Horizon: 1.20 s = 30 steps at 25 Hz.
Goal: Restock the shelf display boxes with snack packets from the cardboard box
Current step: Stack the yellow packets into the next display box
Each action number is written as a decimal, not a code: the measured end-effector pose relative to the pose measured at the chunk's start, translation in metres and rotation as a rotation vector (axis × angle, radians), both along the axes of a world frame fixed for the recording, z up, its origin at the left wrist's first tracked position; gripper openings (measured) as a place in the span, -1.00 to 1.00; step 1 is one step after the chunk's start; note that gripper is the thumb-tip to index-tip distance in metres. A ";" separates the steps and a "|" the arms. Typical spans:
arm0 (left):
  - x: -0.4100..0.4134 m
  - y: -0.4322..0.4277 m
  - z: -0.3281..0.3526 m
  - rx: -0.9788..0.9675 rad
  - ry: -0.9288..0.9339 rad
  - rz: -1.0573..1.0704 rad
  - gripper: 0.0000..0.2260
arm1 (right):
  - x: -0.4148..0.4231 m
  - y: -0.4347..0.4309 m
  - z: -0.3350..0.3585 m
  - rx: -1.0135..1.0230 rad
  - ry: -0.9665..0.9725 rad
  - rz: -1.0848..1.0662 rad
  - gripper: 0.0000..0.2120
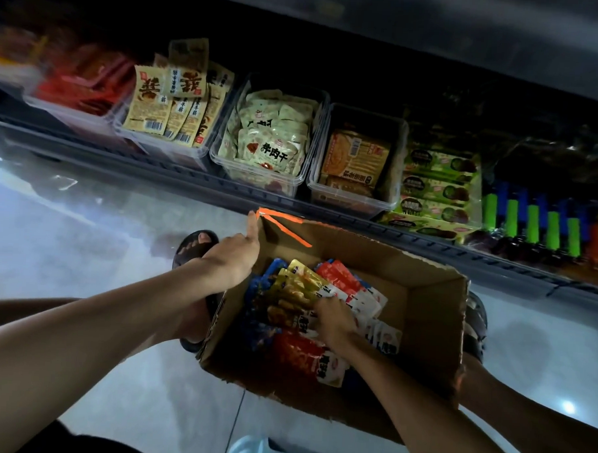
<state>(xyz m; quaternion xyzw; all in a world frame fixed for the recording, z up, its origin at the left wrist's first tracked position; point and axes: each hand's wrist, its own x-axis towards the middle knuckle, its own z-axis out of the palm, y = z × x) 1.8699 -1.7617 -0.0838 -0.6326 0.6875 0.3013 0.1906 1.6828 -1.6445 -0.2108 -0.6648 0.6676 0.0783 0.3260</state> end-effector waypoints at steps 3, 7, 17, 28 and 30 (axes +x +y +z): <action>0.001 -0.001 0.006 -0.066 -0.103 -0.191 -0.21 | -0.029 -0.024 0.047 0.056 -0.147 -0.176 -0.66; -0.027 -0.008 0.053 -0.054 0.030 -0.237 -0.15 | -0.077 -0.052 0.160 0.025 -0.241 -0.238 -0.42; -0.088 0.012 0.224 0.389 1.018 0.130 -0.75 | -0.141 -0.036 0.386 -0.388 -0.587 -0.349 -0.63; -0.095 -0.004 0.227 0.655 1.214 0.214 -0.54 | -0.134 -0.041 0.385 -0.604 -0.837 -0.573 -0.58; -0.084 -0.014 0.227 0.917 1.283 0.105 -0.35 | -0.137 -0.042 0.391 -0.558 -0.817 -0.486 -0.64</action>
